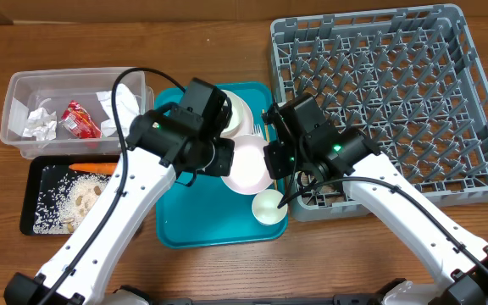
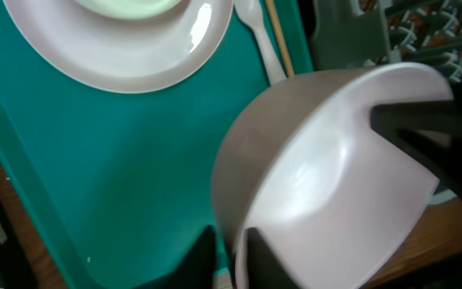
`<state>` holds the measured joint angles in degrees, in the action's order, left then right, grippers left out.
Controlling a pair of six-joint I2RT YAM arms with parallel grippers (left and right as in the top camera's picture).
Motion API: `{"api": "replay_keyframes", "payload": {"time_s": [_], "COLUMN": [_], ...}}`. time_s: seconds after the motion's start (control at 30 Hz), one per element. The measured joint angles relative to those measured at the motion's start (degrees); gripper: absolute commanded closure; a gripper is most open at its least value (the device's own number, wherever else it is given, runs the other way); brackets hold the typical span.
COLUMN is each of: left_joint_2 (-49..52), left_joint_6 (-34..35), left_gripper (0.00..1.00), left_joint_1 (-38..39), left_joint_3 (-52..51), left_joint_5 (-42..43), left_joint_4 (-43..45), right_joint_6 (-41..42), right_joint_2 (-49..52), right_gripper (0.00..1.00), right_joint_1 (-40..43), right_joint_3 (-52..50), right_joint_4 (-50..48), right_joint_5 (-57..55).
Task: Sort waste into correct bins and load items into the dishwasher
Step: 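Grasp the pink bowl rim with the right gripper beside the left, then lift the pink bowl with the right gripper and carry it into the rack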
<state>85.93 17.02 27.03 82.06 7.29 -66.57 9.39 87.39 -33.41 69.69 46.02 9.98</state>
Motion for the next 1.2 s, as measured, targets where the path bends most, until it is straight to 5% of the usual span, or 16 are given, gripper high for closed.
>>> {"api": "replay_keyframes", "payload": {"time_s": [0.1,0.4,0.5,0.53,0.87,1.2], "left_joint_2": [0.00,0.00,0.00,0.00,0.00,0.00], "left_joint_6": [-0.46,-1.05,-1.68,-1.62,-2.01,-2.01], "left_gripper": [0.53,0.45,0.05,0.00,0.00,0.00], "left_joint_1": [0.00,0.00,0.00,0.00,0.00,0.00], "left_joint_3": [3.56,10.97,11.91,12.04,12.07,12.07], "left_joint_5": [0.04,-0.81,-3.32,-4.11,-8.15,-8.46], "left_joint_4": [-0.61,-2.38,-2.45,-2.43,-2.47,-2.47], "right_joint_6": [-0.11,-0.26,-0.39,-0.42,-9.97,-22.58], "right_joint_2": [0.00,0.00,0.00,0.00,0.00,0.00], "right_gripper": [0.96,0.96,0.96,0.96,0.96,0.96], "right_joint_1": [-0.02,-0.02,-0.02,-0.02,0.00,6.91], "right_joint_3": [0.00,0.00,0.00,0.00,0.00,0.00], "right_joint_4": [-1.22,-4.74,-6.73,-7.63,-25.46,-33.55], "right_joint_5": [-0.63,-7.91,-15.17,-17.55,-43.19,-50.45]}}
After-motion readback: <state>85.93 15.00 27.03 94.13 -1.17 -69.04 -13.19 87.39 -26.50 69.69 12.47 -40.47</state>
